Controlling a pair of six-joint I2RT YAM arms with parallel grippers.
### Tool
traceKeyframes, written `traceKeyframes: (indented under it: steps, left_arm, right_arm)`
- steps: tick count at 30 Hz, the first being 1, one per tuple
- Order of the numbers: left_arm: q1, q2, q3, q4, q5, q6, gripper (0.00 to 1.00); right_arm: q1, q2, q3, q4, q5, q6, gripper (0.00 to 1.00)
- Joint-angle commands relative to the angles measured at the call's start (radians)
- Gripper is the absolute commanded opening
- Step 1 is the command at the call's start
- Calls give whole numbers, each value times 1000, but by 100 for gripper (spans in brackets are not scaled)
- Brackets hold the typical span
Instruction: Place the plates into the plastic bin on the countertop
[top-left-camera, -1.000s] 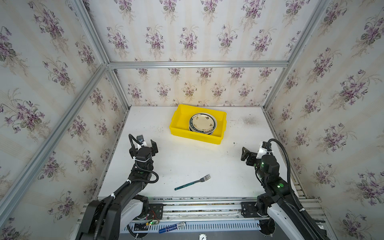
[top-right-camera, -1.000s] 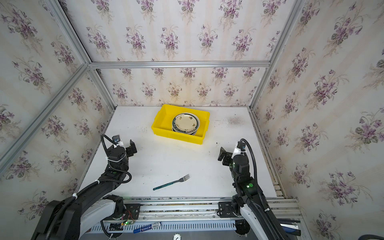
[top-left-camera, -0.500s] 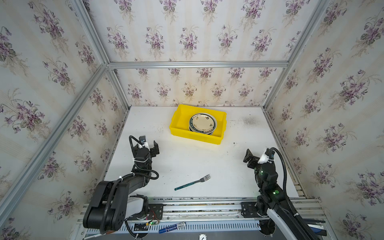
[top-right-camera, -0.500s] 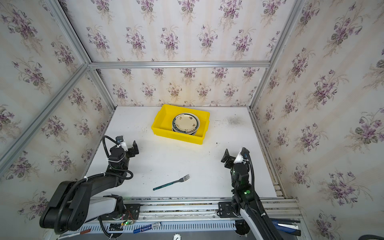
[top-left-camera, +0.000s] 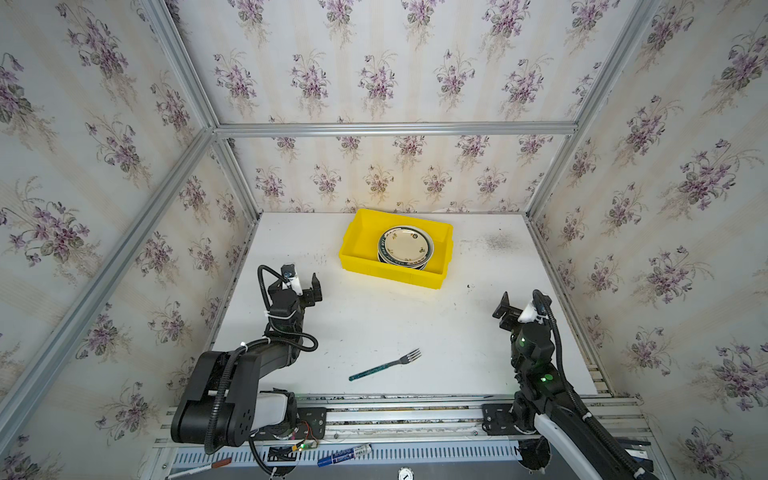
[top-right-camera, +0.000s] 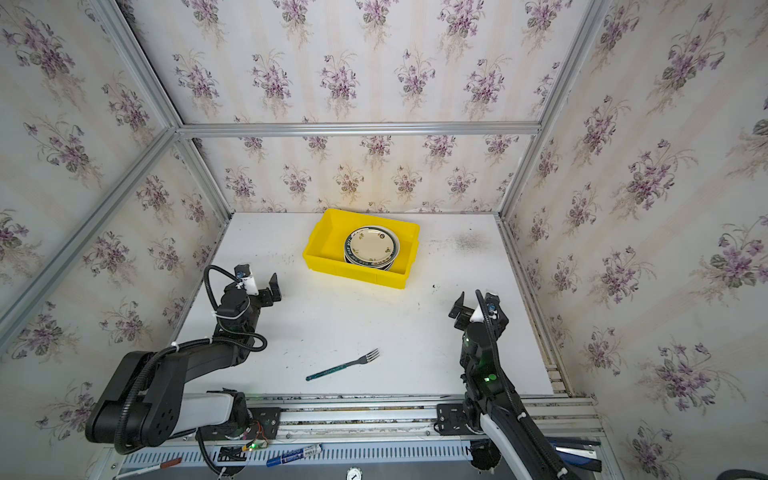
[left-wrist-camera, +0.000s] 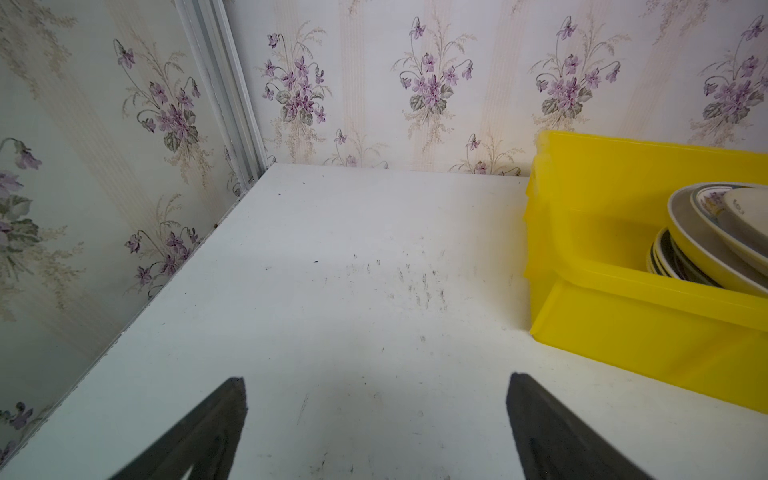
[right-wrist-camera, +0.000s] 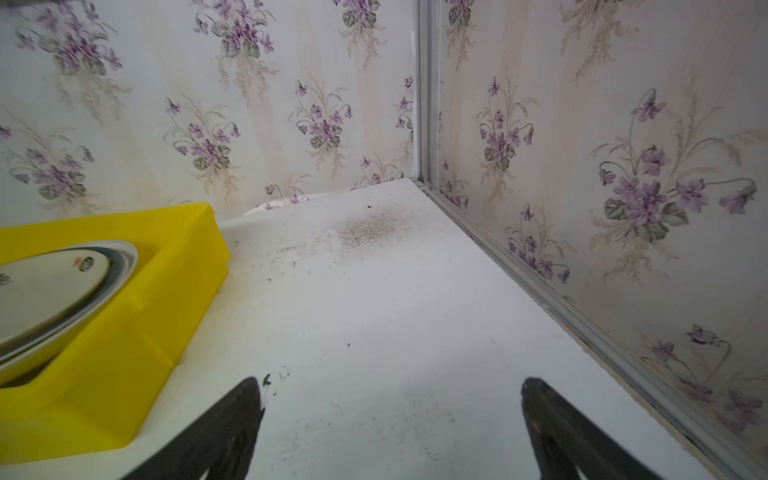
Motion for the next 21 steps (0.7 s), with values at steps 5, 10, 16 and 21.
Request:
traceKeyframes:
  steps: [5, 10, 16, 21]
  left_arm:
    - [1, -2, 6, 31, 5, 12, 100]
    - [1, -2, 7, 29, 5, 13, 100]
    - [1, -1, 7, 30, 5, 14, 100]
    - [1, -1, 7, 30, 5, 13, 100]
  right_arm:
    - [-103, 386, 10, 358, -21, 67, 99]
    - [-109, 695, 133, 550, -97, 11, 100]
    - [-107, 734, 239, 408, -101, -111, 100]
    - [-115, 925, 171, 813, -101, -184, 100]
